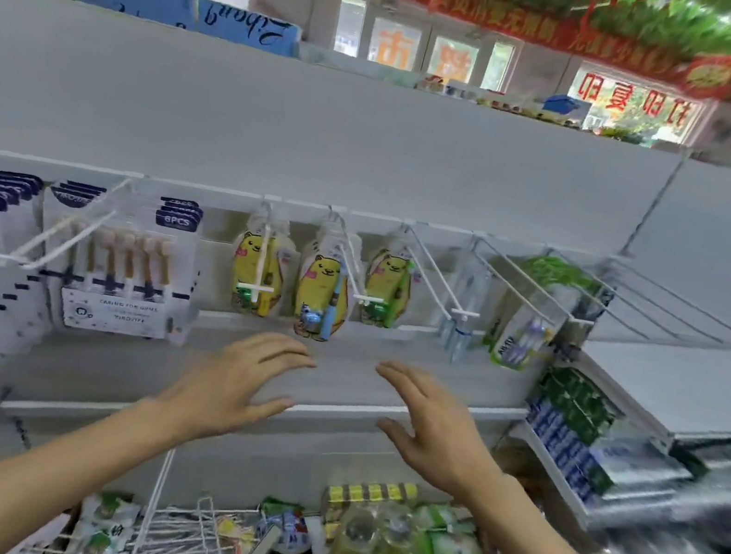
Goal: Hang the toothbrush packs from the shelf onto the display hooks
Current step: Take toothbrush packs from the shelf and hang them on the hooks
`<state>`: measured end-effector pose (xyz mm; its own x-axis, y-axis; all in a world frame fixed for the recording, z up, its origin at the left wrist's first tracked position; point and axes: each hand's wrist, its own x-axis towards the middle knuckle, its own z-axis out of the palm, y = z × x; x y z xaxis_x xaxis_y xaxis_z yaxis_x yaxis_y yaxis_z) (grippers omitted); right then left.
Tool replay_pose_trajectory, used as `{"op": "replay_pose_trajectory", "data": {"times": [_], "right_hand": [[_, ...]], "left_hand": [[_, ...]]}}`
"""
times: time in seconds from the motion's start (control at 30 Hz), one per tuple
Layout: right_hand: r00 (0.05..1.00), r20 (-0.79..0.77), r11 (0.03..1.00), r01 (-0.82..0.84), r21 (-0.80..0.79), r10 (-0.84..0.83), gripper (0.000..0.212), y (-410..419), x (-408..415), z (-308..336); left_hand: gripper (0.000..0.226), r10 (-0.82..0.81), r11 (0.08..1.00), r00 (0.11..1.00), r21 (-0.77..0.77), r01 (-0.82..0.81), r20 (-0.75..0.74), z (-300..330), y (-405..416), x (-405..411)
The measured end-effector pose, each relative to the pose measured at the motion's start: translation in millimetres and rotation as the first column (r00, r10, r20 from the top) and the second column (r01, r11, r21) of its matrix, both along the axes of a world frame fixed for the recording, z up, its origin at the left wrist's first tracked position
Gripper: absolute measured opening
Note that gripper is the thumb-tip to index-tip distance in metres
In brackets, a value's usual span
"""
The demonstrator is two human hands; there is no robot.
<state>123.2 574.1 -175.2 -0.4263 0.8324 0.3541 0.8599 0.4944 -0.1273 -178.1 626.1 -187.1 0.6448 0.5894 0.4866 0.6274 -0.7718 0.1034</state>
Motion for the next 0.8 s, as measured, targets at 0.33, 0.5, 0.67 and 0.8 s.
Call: {"op": "replay_pose_trajectory", "data": {"times": [0.33, 0.5, 0.67, 0.8], "right_hand": [[0.996, -0.002, 0.996, 0.088, 0.034, -0.088, 0.061, -59, 206, 6], [0.994, 0.0, 0.992, 0.109, 0.056, -0.109, 0.059, -79, 314, 18], [0.989, 0.024, 0.988, 0.145, 0.053, -0.146, 0.061, -86, 409, 28], [0.984, -0.011, 0.982, 0.178, 0.059, -0.178, 0.06, -81, 476, 26]], "left_hand": [[0.048, -0.181, 0.982, 0.983, 0.061, 0.179, 0.041, 14, -22, 224], [0.045, -0.218, 0.974, 0.974, 0.077, 0.213, 0.064, 20, -38, 339], [0.045, -0.264, 0.963, 0.961, 0.07, 0.259, 0.077, 25, -41, 440], [0.048, -0.279, 0.96, 0.957, 0.038, 0.277, 0.081, 28, -27, 511]]}}
